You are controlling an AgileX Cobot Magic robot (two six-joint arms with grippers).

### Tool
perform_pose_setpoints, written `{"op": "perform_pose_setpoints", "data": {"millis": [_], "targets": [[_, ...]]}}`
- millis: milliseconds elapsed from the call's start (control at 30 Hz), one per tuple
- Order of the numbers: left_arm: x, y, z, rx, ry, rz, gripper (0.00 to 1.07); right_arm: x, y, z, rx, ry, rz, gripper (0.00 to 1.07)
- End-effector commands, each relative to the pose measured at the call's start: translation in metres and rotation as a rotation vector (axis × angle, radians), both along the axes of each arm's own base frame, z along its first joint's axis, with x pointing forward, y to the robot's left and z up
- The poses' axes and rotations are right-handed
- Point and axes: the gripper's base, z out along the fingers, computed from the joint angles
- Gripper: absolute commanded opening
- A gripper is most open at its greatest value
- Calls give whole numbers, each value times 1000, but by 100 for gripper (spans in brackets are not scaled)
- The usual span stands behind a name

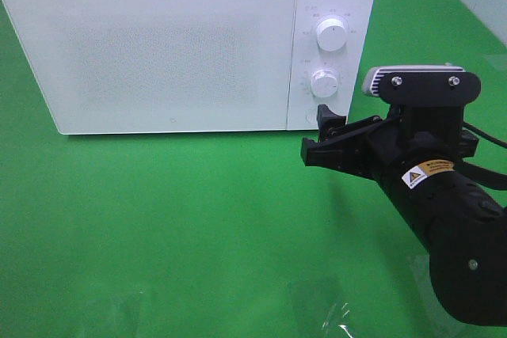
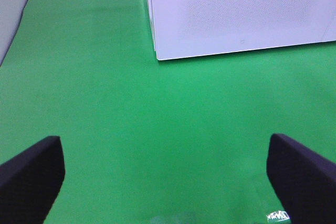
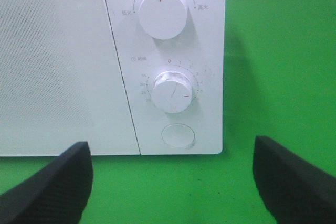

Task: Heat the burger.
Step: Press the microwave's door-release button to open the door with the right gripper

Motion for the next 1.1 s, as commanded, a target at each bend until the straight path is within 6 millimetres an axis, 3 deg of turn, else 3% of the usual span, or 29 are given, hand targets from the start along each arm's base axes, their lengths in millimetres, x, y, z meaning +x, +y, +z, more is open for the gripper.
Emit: {"op": "perform_pose_setpoints", "data": {"millis": [33,400,433,500,600,800,867,1100], "targets": [[-3,0,-1,-5,-21,4,103,1,3,1,75,2,0,74],[-3,0,-1,-5,-21,4,103,1,9,2,616,81,-16,54],[-3,0,-1,-5,-21,4,103,0,9,2,738,102,-26,48],[-3,0,-1,-5,-21,4,103,0,10,2,785,110,-30,46],[-3,0,-1,-5,-21,4,103,0,10,3,983,145,-50,33],[-3,0,-1,-5,-21,4,103,0,10,3,1173,177,-78,17],[-3,0,-1,-5,-21,4,103,0,10,2,1258,195,-94,5],[-3,0,-1,-5,-21,4,103,-1,12,-6,1417,305,-167,0]]}}
